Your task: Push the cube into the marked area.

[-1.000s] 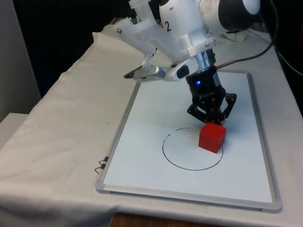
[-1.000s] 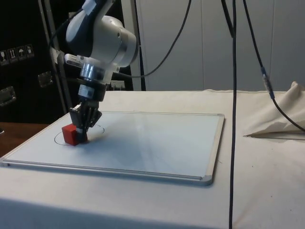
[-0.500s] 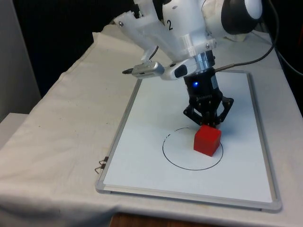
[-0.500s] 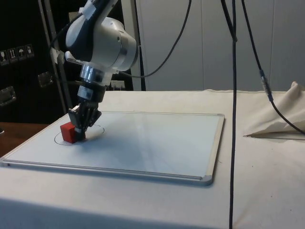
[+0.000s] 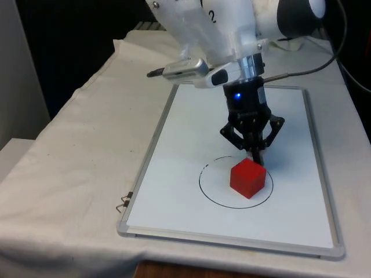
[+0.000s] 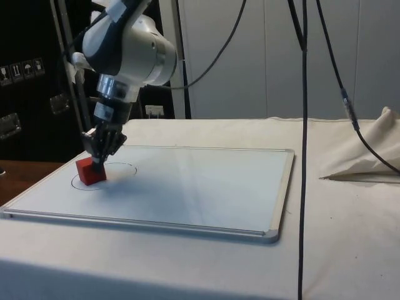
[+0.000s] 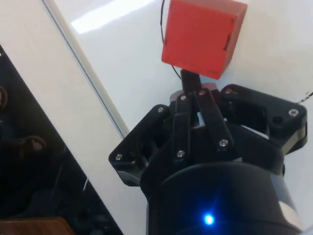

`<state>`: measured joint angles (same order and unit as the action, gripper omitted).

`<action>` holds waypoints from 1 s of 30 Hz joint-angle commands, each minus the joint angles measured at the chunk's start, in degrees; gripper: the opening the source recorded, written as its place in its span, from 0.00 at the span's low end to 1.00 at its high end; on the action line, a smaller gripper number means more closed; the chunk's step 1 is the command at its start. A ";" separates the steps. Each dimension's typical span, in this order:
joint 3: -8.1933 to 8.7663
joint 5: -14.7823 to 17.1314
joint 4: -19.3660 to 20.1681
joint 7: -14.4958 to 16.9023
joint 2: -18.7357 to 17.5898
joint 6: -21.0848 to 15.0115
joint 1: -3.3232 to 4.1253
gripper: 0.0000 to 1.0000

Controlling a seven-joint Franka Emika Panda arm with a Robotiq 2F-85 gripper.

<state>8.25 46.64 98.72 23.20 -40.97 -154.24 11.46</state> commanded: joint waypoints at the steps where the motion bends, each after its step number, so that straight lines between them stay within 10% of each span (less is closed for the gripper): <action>1: 0.86 -1.09 0.69 -1.15 0.74 0.00 0.74 0.00; 30: 0.00 -11.63 5.84 2.23 8.19 1.20 0.52 0.00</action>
<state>7.96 35.64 103.99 25.32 -33.29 -153.15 11.69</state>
